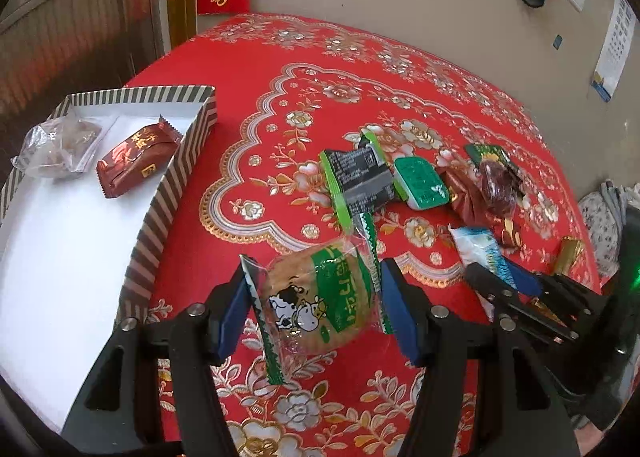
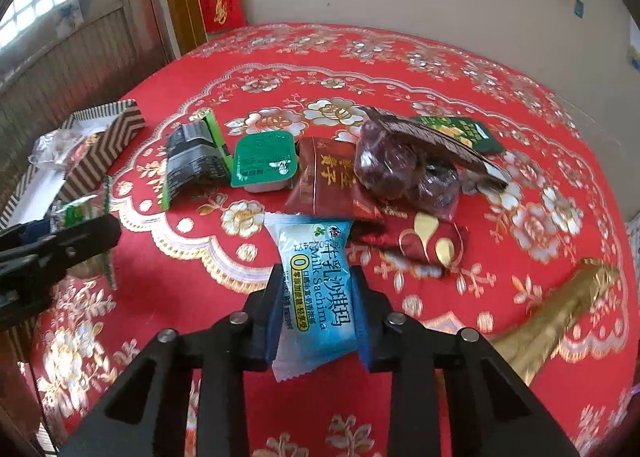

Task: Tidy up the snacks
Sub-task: 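Grasp the green cookie packet with left tool while right tool grasps blue candy, then carry the cookie packet and blue candy into the white tray with both tools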

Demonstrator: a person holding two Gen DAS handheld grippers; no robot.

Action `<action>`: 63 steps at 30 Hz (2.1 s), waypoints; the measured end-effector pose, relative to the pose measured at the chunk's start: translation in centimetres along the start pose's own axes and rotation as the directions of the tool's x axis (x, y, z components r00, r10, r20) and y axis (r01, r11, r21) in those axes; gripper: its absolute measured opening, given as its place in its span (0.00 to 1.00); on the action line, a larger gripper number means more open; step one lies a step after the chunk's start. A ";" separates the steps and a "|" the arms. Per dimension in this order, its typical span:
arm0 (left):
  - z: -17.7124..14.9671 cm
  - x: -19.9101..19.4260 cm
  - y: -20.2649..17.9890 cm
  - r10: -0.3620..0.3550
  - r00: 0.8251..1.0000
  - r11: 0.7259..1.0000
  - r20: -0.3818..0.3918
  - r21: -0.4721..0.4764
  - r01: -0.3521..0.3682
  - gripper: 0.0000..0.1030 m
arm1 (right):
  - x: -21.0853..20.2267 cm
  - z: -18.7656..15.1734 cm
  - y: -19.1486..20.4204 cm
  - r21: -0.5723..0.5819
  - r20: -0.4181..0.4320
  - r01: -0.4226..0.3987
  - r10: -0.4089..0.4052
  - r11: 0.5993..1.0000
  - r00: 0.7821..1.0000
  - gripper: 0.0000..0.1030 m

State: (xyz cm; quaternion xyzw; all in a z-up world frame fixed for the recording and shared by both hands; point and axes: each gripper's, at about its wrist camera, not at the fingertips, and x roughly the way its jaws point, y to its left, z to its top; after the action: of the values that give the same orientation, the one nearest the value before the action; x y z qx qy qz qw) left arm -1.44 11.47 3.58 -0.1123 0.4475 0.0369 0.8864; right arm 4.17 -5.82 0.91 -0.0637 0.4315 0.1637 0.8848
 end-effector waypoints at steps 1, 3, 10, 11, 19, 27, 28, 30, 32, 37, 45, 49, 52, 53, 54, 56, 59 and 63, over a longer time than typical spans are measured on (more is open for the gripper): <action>-0.2 -0.1 -0.1 0.006 1.000 1.000 0.008 0.008 -0.006 0.61 | -0.5 -0.5 0.0 0.005 0.009 -0.001 0.001 1.000 1.000 0.29; -0.5 -0.4 -0.5 0.020 0.999 0.999 0.026 0.027 -0.021 0.61 | -1.6 -1.1 0.3 0.005 0.036 -0.001 0.000 1.000 0.999 0.29; -1.3 -1.9 -0.9 0.051 0.995 0.996 0.084 0.066 -0.057 0.61 | -5.7 -2.3 1.7 0.031 0.151 0.016 -0.021 0.999 0.988 0.29; -1.4 -2.1 -1.0 0.052 0.995 0.996 0.090 0.069 -0.059 0.61 | -6.0 -2.4 1.8 0.035 0.161 0.016 -0.022 0.999 0.987 0.29; -1.4 -4.0 -1.0 0.063 0.988 0.993 0.139 0.094 -0.076 0.61 | -7.1 -1.7 3.3 0.033 0.190 0.012 -0.018 0.999 0.982 0.29; -1.2 -4.9 0.0 0.063 0.986 0.993 0.152 0.094 -0.078 0.61 | -7.4 -1.2 4.8 0.014 0.196 -0.013 0.010 1.000 0.981 0.29; -1.2 -5.0 0.1 0.061 0.986 0.993 0.153 0.094 -0.076 0.61 | -7.4 -1.2 5.0 0.011 0.197 -0.014 0.012 1.000 0.980 0.29; -1.2 -5.3 0.4 0.061 0.986 0.993 0.156 0.095 -0.076 0.61 | -7.4 -1.0 5.3 0.008 0.198 -0.015 0.013 1.000 0.980 0.29; -1.2 -5.5 0.7 0.058 0.985 0.993 0.159 0.095 -0.074 0.61 | -7.4 -0.8 5.7 0.002 0.200 -0.018 0.017 1.000 0.980 0.29; -1.0 -6.2 1.7 0.067 0.983 0.993 0.170 0.090 -0.083 0.61 | -7.4 -0.3 7.0 -0.016 0.203 -0.030 0.032 0.999 0.979 0.29; -0.3 -7.2 4.0 0.090 0.979 0.992 0.182 0.075 -0.105 0.61 | -7.2 0.7 9.6 -0.058 0.207 -0.049 0.060 0.997 0.976 0.29; -0.1 -7.6 5.5 0.111 0.976 0.991 0.190 0.058 -0.124 0.61 | -6.9 1.2 11.1 -0.085 0.205 -0.063 0.080 0.994 0.975 0.29; 0.0 -7.9 6.7 0.122 0.974 0.990 0.189 0.046 -0.133 0.61 | -6.5 1.6 12.2 -0.098 0.200 -0.077 0.095 0.992 0.975 0.29; 0.1 -8.0 7.1 0.125 0.974 0.990 0.189 0.043 -0.136 0.61 | -6.4 1.7 12.5 -0.102 0.197 -0.082 0.101 0.991 0.975 0.29; 0.1 -8.1 7.5 0.131 0.973 0.989 0.191 0.039 -0.141 0.61 | -6.3 1.9 13.0 -0.108 0.196 -0.087 0.107 0.990 0.975 0.29; 0.3 -8.3 8.2 0.143 0.971 0.988 0.192 0.035 -0.152 0.61 | -6.0 2.2 13.7 -0.118 0.194 -0.090 0.112 0.989 0.975 0.29; 0.5 -8.5 9.5 0.161 0.968 0.986 0.193 0.021 -0.168 0.61 | -5.6 2.6 14.7 -0.133 0.190 -0.099 0.123 0.986 0.974 0.29; 0.7 -8.6 11.1 0.182 0.965 0.982 0.190 0.009 -0.187 0.61 | -5.2 2.9 16.1 -0.156 0.183 -0.107 0.135 0.982 0.974 0.29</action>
State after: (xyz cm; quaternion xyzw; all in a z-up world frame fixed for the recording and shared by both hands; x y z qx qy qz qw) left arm -7.86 22.71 9.07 -0.0542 0.3705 0.1237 0.9190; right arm -2.16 8.81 7.23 -0.0852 0.3339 0.2536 0.9038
